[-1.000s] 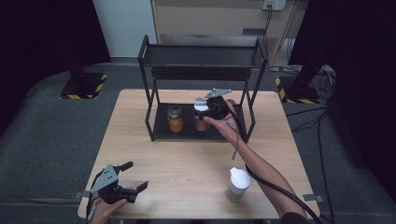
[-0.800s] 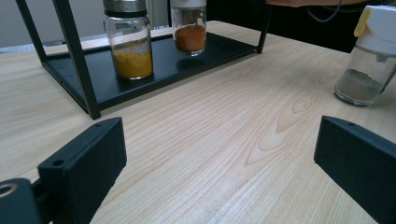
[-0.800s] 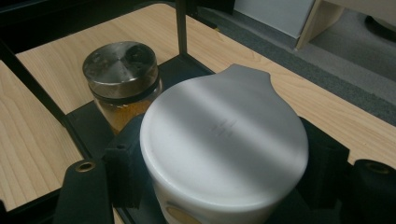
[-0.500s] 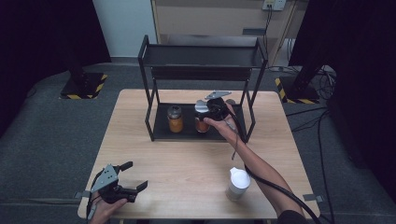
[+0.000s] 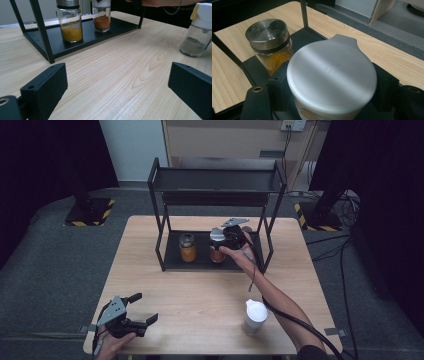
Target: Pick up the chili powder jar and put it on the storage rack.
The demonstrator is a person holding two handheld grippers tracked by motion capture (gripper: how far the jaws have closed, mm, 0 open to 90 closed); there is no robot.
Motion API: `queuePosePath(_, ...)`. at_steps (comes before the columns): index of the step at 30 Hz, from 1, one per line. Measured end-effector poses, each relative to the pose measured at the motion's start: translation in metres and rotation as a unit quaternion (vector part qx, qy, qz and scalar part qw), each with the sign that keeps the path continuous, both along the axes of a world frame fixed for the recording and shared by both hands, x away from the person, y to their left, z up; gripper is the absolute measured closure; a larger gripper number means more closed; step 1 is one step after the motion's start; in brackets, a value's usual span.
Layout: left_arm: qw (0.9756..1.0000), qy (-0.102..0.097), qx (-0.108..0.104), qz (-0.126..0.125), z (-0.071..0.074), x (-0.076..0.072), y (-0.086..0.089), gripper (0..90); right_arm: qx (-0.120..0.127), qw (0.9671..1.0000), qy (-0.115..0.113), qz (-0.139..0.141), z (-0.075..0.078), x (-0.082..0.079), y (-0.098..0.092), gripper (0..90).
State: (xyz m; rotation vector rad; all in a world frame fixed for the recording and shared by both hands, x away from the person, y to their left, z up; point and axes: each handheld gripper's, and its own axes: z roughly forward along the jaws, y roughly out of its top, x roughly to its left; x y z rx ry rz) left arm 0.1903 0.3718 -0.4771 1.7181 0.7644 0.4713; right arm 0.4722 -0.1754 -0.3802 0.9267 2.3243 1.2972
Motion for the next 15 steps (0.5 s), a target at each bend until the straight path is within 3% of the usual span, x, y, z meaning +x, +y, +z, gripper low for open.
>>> queuePosePath(7, 1.0, -0.001, 0.003, -0.001, 0.0008, -0.0002, 0.0, 1.8, 0.006, 1.0, -0.001, 0.001, -0.0016, -0.0014, -0.0037, 29.9)
queuePosePath(15, 1.0, -0.001, 0.001, 0.0, 0.0006, -0.0005, -0.0003, 1.8, 0.01, 1.0, 0.0, 0.0, 0.0072, -0.0049, -0.0097, 16.0)
